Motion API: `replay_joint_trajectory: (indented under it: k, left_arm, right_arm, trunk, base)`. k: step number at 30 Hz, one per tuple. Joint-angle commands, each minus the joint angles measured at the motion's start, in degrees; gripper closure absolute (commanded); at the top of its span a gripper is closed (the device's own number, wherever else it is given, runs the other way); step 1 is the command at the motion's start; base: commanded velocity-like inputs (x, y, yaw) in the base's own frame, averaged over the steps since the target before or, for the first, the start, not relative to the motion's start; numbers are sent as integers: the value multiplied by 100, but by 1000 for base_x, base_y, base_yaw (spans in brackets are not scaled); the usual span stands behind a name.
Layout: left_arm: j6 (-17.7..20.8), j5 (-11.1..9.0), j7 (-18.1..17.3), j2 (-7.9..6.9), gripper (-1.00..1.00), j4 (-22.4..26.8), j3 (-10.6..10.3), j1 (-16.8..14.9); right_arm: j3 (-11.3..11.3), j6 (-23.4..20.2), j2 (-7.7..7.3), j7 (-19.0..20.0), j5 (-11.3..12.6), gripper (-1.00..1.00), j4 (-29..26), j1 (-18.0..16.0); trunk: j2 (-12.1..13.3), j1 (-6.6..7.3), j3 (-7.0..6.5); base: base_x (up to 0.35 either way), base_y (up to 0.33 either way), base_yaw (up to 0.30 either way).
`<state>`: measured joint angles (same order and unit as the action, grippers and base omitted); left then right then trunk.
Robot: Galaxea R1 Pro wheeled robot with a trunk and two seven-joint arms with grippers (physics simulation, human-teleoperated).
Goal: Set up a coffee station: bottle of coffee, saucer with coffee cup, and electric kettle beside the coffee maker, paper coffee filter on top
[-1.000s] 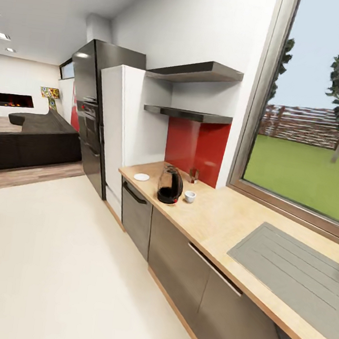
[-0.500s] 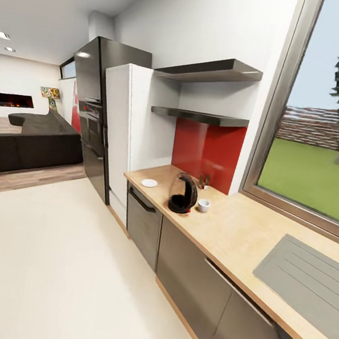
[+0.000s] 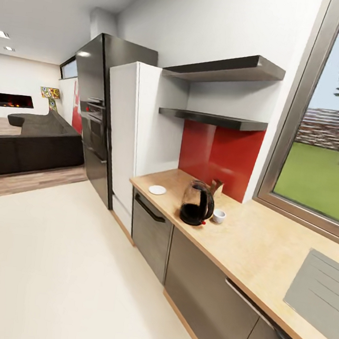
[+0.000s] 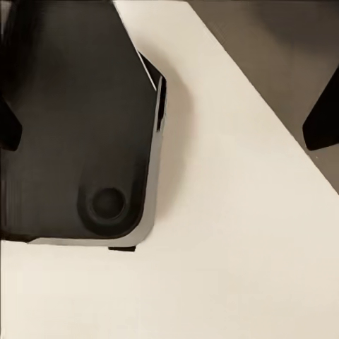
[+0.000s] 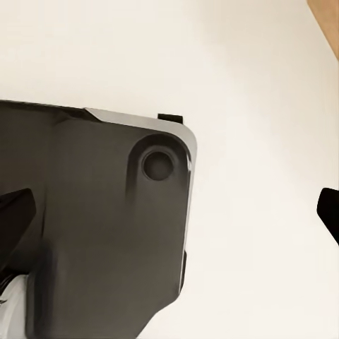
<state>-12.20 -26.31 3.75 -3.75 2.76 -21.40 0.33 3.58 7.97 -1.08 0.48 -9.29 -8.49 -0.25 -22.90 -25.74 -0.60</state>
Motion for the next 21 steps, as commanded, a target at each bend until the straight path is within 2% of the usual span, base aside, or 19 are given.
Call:
replay_joint_trajectory:
  k: [1,3,6,13,21]
  left_arm:
    - [-9,-49,-244,-93,-100,-3,-33,4]
    - [-4,-55,-353,-171,-100,-8,-23,4]
    - [4,-61,-401,-213,-100,-9,-16,5]
    - [-5,-66,-419,-206,-100,5,-16,2]
    - [-14,-67,-419,-181,-100,6,-16,2]
  right_arm:
    - [41,20,-3,5,-54,-100,5,-1]
    - [44,20,-5,5,-54,-100,5,-1]
    - [46,20,-3,5,-53,-100,5,-1]
    - [47,20,-1,5,-52,-100,5,-1]
    - [55,20,2,-10,-48,-100,1,-1]
  trunk:
    - [-2,-5,1]
    - [-2,-5,1]
    - [-2,-5,1]
    - [-2,-5,5]
    - [-2,-5,50]
  base:
    - [283,227,0]
    - [283,227,0]
    - [283,227,0]
    - [299,187,17]
    - [332,113,161]
